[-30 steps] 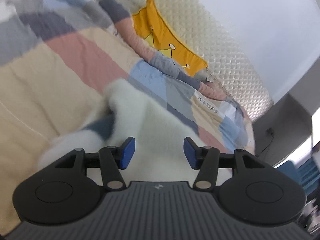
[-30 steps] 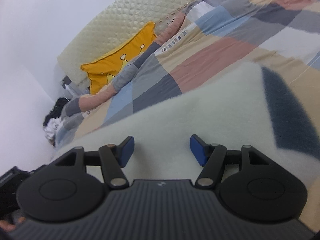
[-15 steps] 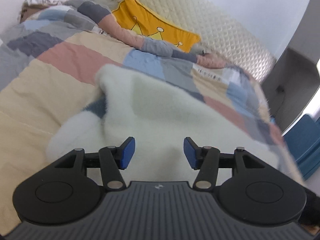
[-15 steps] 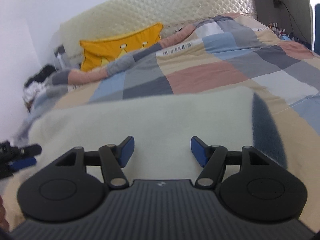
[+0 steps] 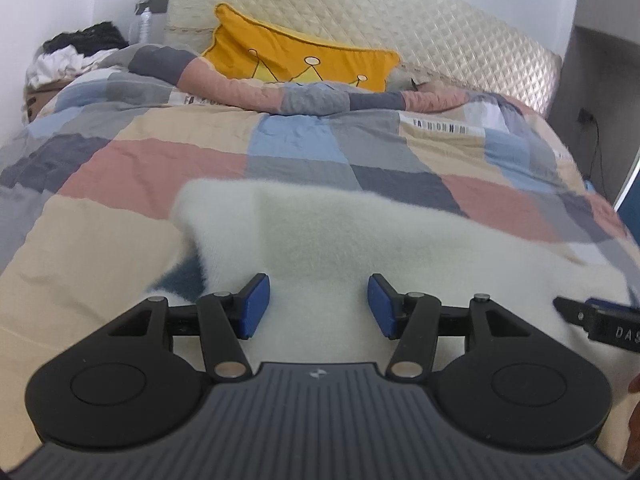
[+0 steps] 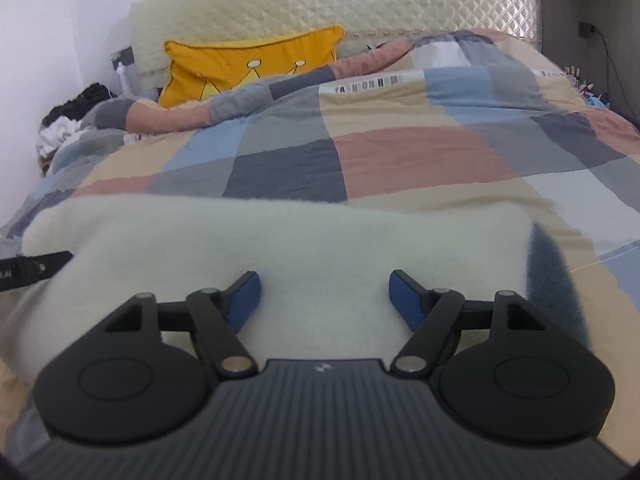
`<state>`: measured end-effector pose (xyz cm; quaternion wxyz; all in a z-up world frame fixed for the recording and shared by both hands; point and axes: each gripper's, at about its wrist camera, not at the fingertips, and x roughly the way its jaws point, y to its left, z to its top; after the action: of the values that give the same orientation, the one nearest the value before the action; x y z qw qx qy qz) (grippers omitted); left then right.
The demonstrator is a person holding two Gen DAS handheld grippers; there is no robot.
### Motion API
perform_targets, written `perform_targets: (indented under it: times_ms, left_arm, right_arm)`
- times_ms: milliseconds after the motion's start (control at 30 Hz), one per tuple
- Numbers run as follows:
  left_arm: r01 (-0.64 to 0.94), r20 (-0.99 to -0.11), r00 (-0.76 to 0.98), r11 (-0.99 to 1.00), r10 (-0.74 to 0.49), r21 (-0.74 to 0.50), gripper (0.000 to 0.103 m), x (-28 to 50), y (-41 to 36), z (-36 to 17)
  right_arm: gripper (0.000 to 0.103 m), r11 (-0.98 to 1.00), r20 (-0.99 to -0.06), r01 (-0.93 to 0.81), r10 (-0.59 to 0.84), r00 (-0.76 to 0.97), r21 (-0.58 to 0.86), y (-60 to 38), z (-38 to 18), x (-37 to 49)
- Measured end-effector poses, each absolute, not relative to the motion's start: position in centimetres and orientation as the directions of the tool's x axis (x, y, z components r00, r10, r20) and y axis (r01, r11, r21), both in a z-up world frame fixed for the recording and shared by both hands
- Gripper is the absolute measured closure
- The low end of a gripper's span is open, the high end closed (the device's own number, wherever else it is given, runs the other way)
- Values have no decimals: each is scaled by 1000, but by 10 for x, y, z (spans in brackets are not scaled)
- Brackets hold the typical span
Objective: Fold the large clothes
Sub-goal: 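Lift and roll the pinched blanket edge over with both grippers, then open, then move both open grippers down onto the rolled blanket edge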
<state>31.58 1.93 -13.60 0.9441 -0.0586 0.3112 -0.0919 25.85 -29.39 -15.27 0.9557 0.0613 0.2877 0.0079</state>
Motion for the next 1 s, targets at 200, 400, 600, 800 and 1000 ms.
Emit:
perform_targets:
  times_ms: [200,400,600,800,1000]
  left_arm:
    - [154,-600,773,979,-206,-136,42,334,15,-148]
    - [143,-582,789,980,-198,-139,42,332,14,-151]
    - [116,-564,798,973,-212,-201,41,309,22,-141]
    - [71,-518,828,955,-217,-286,39,256,34,-122]
    - [47,-531,800,912,-278,-407,38,222,43,-120]
  right_arm:
    - [25,989,-565,-9,92,820,148,-297,-163,281]
    - [23,990,-550,-10,87,831,142,-294,-167,281]
    - [24,989,-550,-7,90,830,151,-295,-159,271]
    - [25,988,-554,-37,116,824,152,-297,-145,241]
    - [24,968,-551,-61,191,813,245,-302,-127,206]
